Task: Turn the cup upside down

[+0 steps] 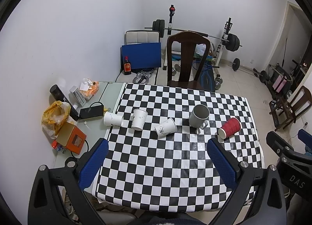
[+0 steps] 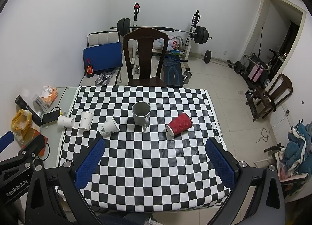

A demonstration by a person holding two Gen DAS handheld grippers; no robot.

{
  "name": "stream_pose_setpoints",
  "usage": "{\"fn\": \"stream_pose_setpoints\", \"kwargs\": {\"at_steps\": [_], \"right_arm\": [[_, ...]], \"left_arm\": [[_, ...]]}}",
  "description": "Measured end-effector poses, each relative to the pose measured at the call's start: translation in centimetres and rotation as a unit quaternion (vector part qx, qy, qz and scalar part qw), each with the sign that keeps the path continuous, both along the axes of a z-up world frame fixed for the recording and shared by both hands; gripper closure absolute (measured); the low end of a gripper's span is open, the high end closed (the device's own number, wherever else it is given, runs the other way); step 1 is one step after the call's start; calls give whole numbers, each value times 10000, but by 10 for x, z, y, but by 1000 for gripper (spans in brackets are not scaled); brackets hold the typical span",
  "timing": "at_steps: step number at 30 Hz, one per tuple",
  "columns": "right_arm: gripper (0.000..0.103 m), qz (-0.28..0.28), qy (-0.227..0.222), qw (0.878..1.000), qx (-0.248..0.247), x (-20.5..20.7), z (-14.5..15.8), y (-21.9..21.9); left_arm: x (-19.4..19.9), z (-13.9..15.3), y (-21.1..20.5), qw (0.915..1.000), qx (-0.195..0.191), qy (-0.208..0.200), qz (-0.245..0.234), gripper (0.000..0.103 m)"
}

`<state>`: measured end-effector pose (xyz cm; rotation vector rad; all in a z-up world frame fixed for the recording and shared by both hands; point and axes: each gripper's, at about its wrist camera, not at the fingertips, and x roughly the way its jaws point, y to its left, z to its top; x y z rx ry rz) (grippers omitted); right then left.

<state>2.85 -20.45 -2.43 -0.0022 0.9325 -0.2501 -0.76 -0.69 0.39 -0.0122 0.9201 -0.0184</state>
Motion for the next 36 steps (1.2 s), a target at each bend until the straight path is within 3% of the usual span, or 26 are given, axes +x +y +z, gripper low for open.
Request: {"fn": "stream_pose_setpoints", "kwargs": {"at_steps": [36], "right_arm": [[0,-34,-10,10000,-3,-6,-5,-4]], "left_arm": [[-2,-2,-12,10000,56,-30,70,0]]}}
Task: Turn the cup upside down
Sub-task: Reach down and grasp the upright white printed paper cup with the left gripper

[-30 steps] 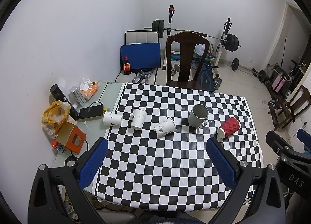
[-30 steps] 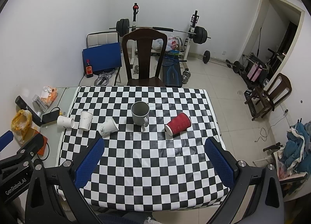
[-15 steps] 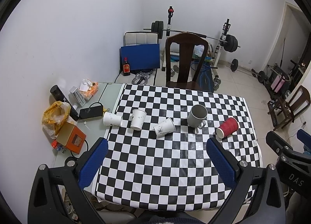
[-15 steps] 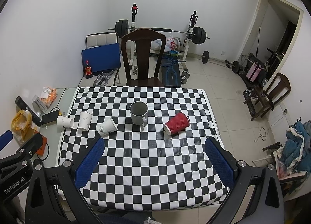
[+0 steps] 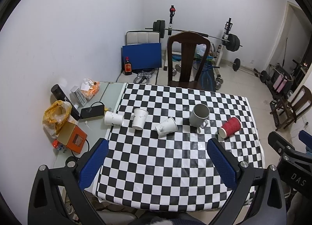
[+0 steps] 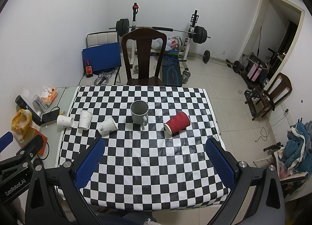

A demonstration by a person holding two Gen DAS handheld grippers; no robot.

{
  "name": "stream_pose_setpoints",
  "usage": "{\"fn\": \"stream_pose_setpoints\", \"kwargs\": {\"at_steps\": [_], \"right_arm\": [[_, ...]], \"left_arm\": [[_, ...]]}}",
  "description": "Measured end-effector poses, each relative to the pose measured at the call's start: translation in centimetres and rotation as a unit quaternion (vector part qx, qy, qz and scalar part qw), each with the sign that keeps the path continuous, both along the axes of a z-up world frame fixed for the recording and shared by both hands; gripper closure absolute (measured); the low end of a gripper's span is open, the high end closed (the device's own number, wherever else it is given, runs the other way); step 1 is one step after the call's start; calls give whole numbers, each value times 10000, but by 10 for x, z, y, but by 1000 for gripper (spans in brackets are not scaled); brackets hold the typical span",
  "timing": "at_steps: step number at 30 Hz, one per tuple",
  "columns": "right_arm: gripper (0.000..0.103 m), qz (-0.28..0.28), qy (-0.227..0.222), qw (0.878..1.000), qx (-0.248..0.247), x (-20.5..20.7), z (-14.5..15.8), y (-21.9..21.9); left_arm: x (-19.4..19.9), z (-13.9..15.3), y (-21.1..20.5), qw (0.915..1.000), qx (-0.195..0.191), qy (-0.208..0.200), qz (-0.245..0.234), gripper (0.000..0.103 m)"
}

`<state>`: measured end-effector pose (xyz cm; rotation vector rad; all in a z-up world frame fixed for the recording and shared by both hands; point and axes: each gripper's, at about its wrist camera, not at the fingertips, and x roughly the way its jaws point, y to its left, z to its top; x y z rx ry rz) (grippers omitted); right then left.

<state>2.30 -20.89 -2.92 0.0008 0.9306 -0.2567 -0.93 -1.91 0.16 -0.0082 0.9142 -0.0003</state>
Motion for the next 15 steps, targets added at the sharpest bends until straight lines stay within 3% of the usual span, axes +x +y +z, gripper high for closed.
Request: {"fn": "stream_pose_setpoints", "kwargs": {"at_steps": [5,11,15], "right_arm": [[0,-88,311,9994,117,25,-14,1],[0,103,1109,9934,292,78,-104,9],[0,234,1756,9836,346,117,-183,33]], "left_arm": [[32,-29,15,9993,95,160,329,0],[84,-96,59,9918,485,603,1013,0],[117,-152,98,9806,524,1170,1480,0]]}}
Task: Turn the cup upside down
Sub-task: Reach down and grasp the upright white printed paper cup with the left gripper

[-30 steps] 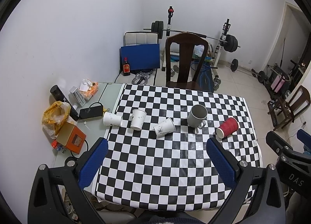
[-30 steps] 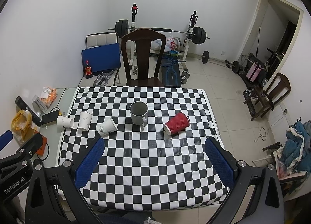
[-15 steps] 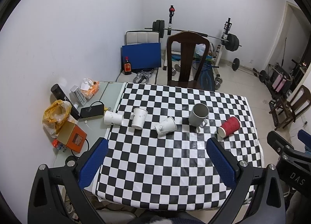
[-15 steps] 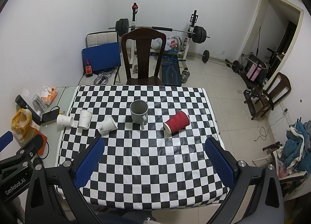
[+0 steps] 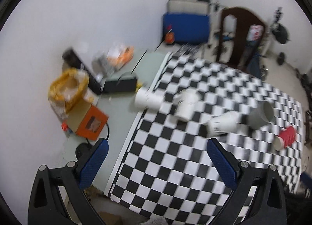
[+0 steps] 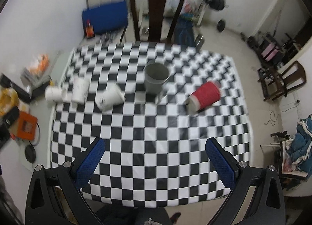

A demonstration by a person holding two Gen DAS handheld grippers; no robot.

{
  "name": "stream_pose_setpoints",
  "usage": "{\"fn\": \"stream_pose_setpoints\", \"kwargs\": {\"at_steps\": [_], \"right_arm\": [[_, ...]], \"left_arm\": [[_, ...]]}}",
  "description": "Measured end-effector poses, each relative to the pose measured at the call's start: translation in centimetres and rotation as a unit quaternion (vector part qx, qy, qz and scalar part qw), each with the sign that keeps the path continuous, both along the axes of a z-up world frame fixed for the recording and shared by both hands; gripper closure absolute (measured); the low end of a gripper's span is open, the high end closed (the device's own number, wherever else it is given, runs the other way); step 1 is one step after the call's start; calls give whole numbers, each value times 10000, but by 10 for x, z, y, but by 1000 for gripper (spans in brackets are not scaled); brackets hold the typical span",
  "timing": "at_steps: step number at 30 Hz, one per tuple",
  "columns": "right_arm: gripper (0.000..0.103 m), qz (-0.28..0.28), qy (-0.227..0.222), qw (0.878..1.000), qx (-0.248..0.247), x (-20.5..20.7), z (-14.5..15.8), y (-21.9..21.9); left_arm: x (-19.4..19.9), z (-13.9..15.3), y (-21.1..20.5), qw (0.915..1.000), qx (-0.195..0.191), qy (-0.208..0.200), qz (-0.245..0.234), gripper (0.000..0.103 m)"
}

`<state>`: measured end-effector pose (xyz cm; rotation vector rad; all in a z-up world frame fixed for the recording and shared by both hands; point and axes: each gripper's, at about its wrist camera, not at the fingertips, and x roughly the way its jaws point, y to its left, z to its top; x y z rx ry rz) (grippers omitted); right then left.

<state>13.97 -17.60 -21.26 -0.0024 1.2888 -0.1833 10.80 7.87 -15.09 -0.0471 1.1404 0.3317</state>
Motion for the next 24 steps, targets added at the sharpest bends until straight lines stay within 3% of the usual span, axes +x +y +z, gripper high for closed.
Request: {"fn": "stream_pose_setpoints", "kwargs": {"at_steps": [3,8,11,14,18,21,22,24], "right_arm": [[0,65,479,9988,85,25,-59,20],[0,13,1129,9935,145,57,-145,47],[0,-211,1393,9899,148,70,-183,56],[0,-500,1467,9878,164,82,-207,59],[0,-968,1525,9831,290,93,-226,55],[0,-1290,1567,9782,447,97,-236,51],[0,-1369,1578,9768,471,99,-238,50],[0,-1451,1592,9753,488,101,-244,49]], "left_arm": [[21,-42,28,9984,-106,410,369,0],[61,-108,73,9865,-795,1014,1012,0],[80,-139,101,9691,-1532,1109,1584,6],[96,-164,127,9398,-2338,1022,2274,6],[123,-190,141,9129,-2833,923,2789,7],[147,-206,144,9122,-2745,1025,2863,11],[155,-211,145,9137,-2704,1068,2839,18],[169,-220,146,9200,-2520,1156,2769,19]]}}
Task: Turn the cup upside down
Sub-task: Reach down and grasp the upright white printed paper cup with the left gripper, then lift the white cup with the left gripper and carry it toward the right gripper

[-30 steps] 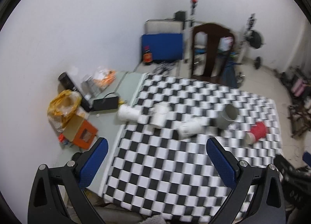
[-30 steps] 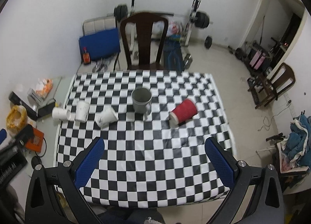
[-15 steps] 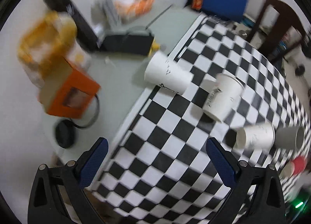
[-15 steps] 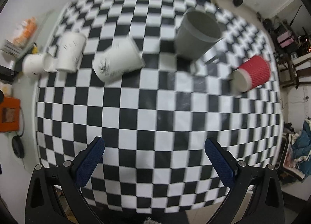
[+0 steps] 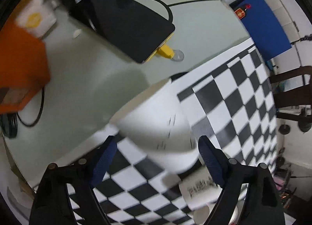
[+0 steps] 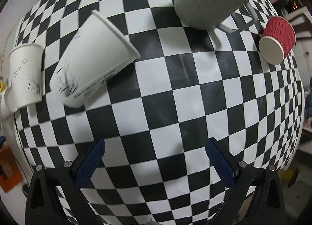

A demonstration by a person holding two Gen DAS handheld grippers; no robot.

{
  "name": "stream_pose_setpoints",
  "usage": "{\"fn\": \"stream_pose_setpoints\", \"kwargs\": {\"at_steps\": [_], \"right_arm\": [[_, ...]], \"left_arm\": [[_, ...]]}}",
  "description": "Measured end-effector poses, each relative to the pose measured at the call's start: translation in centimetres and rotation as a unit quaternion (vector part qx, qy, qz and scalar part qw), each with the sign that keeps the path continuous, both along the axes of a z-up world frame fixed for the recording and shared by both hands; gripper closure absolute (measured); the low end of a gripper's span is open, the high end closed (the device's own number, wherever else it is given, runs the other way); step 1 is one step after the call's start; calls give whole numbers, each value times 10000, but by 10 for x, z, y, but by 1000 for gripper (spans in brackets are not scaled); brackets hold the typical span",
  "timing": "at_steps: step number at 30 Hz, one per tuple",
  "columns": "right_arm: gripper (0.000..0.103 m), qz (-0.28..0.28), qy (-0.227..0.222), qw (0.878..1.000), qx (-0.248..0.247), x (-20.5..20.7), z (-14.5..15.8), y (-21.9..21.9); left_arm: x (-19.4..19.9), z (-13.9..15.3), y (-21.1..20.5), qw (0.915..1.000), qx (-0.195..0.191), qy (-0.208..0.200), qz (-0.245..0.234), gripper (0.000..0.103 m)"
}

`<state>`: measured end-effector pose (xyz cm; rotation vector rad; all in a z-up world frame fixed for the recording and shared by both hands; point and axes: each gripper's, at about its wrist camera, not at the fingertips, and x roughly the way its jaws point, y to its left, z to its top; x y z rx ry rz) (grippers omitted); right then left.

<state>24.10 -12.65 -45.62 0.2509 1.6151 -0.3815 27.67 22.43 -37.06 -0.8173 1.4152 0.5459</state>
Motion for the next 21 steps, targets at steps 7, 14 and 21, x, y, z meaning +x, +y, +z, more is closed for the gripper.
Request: {"fn": "stream_pose_setpoints", "kwargs": {"at_steps": [7,14,21], "right_arm": [[0,-94,116,9999,37,8,-20,-1],[0,136,78,9999,10,2,1,-7],[0,547,-97,9984,-72,-19,47,-20]], "left_arm": [[29,2,-12,9915,903,-71,-929,39],[17,39,-48,9550,1975,-322,-2189,42],[-56,70,-76,9211,2497,-443,-2953,42]]}}
